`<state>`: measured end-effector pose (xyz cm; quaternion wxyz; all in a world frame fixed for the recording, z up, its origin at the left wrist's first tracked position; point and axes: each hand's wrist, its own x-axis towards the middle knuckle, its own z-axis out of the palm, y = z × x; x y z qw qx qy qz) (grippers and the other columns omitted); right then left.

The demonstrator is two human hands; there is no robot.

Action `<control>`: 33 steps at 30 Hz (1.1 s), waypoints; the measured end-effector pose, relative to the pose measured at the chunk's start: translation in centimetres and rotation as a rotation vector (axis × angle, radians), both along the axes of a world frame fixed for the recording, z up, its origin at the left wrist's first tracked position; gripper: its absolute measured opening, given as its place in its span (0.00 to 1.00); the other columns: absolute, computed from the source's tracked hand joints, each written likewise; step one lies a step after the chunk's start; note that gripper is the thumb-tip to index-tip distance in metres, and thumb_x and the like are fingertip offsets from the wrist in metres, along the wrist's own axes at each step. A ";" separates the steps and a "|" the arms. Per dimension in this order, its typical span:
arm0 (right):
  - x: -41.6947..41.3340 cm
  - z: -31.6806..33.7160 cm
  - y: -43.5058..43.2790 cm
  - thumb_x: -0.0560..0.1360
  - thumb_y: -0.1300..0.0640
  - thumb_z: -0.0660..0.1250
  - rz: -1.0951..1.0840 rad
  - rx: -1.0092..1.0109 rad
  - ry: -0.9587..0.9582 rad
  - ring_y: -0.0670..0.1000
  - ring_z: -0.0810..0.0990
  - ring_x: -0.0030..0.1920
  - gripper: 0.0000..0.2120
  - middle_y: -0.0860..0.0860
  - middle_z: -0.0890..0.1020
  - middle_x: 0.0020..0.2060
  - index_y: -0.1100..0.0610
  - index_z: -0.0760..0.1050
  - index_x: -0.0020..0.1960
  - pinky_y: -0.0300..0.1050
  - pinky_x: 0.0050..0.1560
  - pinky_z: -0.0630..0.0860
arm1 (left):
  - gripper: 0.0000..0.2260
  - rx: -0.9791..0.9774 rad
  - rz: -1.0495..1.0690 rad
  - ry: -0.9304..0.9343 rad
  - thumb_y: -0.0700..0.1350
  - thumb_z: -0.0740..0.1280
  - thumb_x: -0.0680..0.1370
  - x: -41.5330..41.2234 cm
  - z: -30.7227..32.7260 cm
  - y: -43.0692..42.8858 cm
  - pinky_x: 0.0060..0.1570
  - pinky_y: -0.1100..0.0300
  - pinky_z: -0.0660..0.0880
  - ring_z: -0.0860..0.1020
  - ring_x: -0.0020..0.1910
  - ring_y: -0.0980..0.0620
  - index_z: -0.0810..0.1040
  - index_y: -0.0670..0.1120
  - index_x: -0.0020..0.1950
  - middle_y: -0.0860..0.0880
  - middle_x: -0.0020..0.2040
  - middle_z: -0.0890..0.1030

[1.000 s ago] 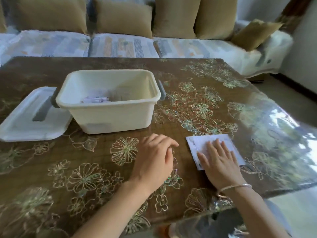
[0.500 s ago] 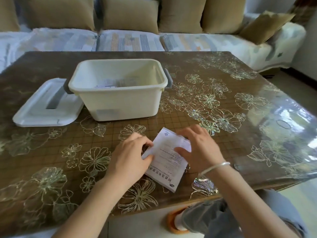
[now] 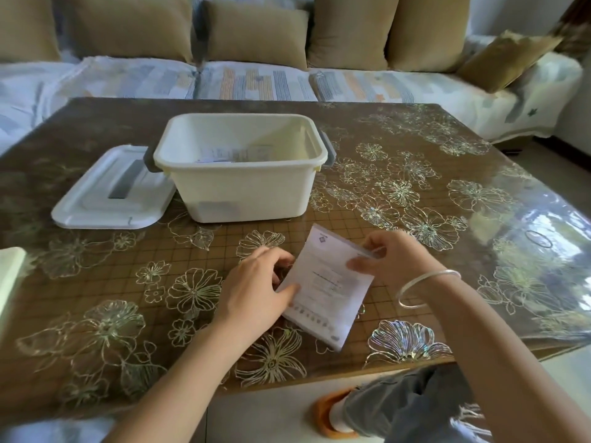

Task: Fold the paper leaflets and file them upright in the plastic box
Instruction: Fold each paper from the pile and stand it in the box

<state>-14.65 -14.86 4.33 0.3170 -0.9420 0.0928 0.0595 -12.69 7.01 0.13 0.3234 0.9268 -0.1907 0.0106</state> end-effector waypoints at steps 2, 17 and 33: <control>-0.3 0.3 -0.1 0.71 0.54 0.74 -0.049 0.034 -0.191 0.38 0.72 0.28 0.09 0.44 0.77 0.32 0.52 0.74 0.37 0.30 0.28 0.65 | 0.23 -0.069 0.026 -0.002 0.47 0.74 0.73 0.3 0.2 0.1 0.37 0.73 0.70 0.76 0.42 0.64 0.73 0.52 0.66 0.58 0.60 0.76; -5.2 -3.9 4.0 0.69 0.63 0.66 0.469 -0.058 -0.521 0.41 0.77 0.61 0.15 0.44 0.82 0.55 0.45 0.66 0.47 0.48 0.53 0.80 | 0.22 -0.062 -0.011 -0.306 0.40 0.79 0.63 -3.4 -1.2 4.5 0.60 0.61 0.68 0.72 0.58 0.55 0.83 0.51 0.55 0.58 0.56 0.79; -4.7 -4.5 7.5 0.72 0.52 0.71 0.132 -0.019 -0.434 0.48 0.80 0.44 0.18 0.44 0.82 0.47 0.50 0.71 0.60 0.45 0.43 0.76 | 0.10 -0.091 0.123 -0.245 0.54 0.71 0.73 -4.0 -2.4 4.6 0.25 0.55 0.73 0.74 0.27 0.57 0.76 0.50 0.37 0.57 0.28 0.75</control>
